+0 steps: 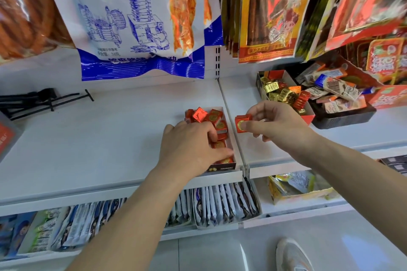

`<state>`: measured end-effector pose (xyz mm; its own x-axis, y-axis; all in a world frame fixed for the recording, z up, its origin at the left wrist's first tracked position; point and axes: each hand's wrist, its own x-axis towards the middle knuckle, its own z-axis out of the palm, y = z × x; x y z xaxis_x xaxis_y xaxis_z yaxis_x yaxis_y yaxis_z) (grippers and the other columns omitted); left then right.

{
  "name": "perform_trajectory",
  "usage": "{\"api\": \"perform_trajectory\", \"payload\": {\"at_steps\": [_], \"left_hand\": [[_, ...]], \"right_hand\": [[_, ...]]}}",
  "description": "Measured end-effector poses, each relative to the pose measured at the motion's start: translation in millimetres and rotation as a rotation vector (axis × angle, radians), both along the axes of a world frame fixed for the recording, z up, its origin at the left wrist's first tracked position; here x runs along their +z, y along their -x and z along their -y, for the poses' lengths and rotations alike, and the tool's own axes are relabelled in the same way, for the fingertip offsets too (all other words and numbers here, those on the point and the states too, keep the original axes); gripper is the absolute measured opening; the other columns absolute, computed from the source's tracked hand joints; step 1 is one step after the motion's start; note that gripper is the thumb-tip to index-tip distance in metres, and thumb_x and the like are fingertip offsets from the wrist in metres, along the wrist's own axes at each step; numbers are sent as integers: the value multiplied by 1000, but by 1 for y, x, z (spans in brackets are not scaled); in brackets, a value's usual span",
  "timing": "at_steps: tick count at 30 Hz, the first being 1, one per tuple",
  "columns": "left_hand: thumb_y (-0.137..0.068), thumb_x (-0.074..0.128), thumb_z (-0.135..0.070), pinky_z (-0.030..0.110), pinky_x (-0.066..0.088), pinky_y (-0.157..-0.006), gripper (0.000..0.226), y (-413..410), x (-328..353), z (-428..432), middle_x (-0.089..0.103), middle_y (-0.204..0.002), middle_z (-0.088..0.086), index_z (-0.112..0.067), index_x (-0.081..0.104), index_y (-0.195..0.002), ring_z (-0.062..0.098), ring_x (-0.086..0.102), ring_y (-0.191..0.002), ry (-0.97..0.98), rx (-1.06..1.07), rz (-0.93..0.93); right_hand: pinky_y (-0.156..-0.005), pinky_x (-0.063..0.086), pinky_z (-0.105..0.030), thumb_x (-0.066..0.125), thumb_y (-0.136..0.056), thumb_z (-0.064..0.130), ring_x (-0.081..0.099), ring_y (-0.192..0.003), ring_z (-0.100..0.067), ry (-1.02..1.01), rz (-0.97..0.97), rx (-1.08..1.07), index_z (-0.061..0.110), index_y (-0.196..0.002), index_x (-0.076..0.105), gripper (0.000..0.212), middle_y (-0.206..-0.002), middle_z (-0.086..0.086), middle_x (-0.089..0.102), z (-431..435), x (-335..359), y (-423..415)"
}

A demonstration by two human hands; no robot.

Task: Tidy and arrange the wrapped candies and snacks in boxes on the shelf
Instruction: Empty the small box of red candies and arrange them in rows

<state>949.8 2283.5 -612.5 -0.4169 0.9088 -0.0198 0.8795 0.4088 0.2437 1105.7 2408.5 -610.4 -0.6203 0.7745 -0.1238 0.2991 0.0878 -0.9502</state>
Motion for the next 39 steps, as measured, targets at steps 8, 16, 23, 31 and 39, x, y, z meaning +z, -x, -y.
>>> {"api": "perform_trajectory", "payload": {"at_steps": [8,16,23,31,39], "left_hand": [[-69,84,-47,40,51,-89,37,0,-2,-3,61,-88,-18,-38,62,-98,7,60,-87,-28,61,306],[-83,76,-34,25,47,-72,23,17,2,3,65,-97,-18,-35,63,-102,3,58,-85,-286,223,360],[-84,69,-47,31,45,-87,11,9,0,7,57,-101,-19,-38,68,-91,7,52,-99,-200,26,155],[-82,60,-66,38,42,-93,35,3,0,3,54,-109,-16,-42,72,-105,13,40,-110,75,-132,92],[-79,80,-34,21,50,-76,11,7,1,7,67,-87,-20,-35,73,-87,-7,59,-80,-9,-111,404]], "right_hand": [[-55,46,-22,83,-77,18,59,-63,-10,21,-21,11,10,-96,67,26,-75,-2,63,-2,0,-7],[-51,45,-14,82,-77,18,60,-62,-8,30,-28,19,13,-94,67,24,-75,-1,64,1,1,-3],[-50,44,-13,82,-77,19,61,-61,-8,17,-3,18,13,-94,67,23,-75,0,65,4,2,-1],[-50,44,-12,82,-78,17,61,-60,-7,14,8,19,11,-95,67,24,-73,2,64,5,2,-1],[-51,44,-13,83,-76,21,61,-61,-7,12,10,29,13,-95,68,25,-72,4,66,5,1,0]]}}
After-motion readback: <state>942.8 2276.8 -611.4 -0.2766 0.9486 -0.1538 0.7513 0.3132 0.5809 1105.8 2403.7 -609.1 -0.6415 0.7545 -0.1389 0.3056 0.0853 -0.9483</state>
